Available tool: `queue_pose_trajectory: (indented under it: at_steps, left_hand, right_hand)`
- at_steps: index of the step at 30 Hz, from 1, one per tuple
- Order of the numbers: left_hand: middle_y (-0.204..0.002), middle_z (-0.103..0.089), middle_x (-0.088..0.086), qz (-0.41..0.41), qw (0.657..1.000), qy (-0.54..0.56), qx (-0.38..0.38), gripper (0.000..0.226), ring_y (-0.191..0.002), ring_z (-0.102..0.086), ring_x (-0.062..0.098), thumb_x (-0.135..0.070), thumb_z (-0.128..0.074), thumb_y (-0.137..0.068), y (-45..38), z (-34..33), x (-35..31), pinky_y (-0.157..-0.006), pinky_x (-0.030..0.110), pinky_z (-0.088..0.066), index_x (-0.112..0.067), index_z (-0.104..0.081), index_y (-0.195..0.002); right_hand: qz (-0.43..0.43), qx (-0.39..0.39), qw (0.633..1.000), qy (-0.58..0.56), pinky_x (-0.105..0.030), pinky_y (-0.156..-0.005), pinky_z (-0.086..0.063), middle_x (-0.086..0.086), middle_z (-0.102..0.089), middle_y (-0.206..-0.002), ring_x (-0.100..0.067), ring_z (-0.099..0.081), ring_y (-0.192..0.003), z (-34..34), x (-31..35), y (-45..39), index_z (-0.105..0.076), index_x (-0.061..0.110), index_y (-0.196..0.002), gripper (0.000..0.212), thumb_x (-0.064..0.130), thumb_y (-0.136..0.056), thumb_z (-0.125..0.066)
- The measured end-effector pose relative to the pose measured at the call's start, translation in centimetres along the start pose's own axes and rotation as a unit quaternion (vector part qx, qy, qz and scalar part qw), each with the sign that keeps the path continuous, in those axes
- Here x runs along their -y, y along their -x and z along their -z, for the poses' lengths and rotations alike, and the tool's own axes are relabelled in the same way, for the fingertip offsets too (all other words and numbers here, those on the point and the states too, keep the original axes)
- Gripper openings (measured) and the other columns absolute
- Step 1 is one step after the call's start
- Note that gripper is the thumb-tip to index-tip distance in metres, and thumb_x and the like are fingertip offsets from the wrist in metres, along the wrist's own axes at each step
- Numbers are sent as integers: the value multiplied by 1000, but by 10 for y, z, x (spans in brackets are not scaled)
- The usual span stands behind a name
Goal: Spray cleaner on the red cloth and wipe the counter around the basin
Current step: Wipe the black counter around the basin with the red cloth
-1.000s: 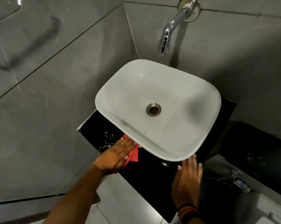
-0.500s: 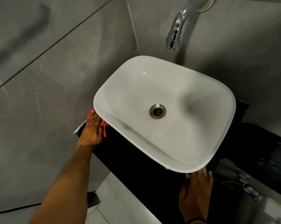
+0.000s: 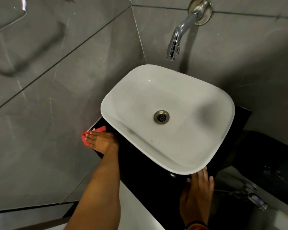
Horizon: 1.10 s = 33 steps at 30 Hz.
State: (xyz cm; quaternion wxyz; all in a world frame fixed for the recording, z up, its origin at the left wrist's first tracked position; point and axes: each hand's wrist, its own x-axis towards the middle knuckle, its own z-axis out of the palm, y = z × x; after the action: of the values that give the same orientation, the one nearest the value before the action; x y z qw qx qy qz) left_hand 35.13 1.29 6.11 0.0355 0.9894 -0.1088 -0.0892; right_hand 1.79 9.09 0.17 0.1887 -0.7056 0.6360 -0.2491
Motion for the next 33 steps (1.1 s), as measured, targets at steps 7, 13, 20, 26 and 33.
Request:
queue_pose_trajectory:
  at_steps: [7, 13, 20, 26, 33]
  left_hand:
    - [-71, -74, 8, -43, 982, -129, 130, 43, -70, -77, 19, -61, -68, -84, 22, 56, 9, -56, 19, -51, -18, -71, -90]
    - [-160, -40, 16, -346, 934, -83, -16, 56, -150, -35, 36, -33, -27, -108, -4, 32, 66, -115, 49, -40, -2, -40, -152]
    - [-171, -12, 6, -511, 858, -20, 55, 69, -159, 0, 22, -44, -17, -103, -22, 6, 84, -129, 42, -12, -7, -15, -161]
    - [-168, -23, 5, -499, 865, 33, 30, 64, -158, -11, 22, -42, -20, -105, -33, -10, 85, -126, 47, -20, -11, -22, -161]
    - [-164, -32, 15, -422, 902, 90, 8, 59, -155, -23, 30, -28, -31, -104, 21, -19, 76, -127, 46, -18, -1, -30, -156]
  right_hand:
    - [-2, 11, 1000, 18, -58, -117, -28, -25, -54, -146, -42, -44, -142, 4, 3, 3, -61, -7, -131, 49, 18, -96, -36]
    - [2, -7, 1000, 21, -59, -117, -29, -27, -56, -144, -43, -46, -140, 2, 3, 3, -63, -9, -127, 45, 14, -96, -39]
    - [5, -17, 1000, 20, -56, -119, -26, -25, -56, -144, -39, -41, -143, -5, -3, 3, -63, -7, -127, 47, 19, -99, -35]
    - [7, -19, 1000, 17, -49, -123, -17, -23, -54, -147, -36, -38, -146, -8, -3, 2, -60, -4, -132, 48, 20, -100, -34]
    - [14, -38, 999, 19, -51, -124, -16, -23, -53, -148, -37, -37, -146, -10, -5, 5, -58, -6, -133, 46, 17, -99, -37]
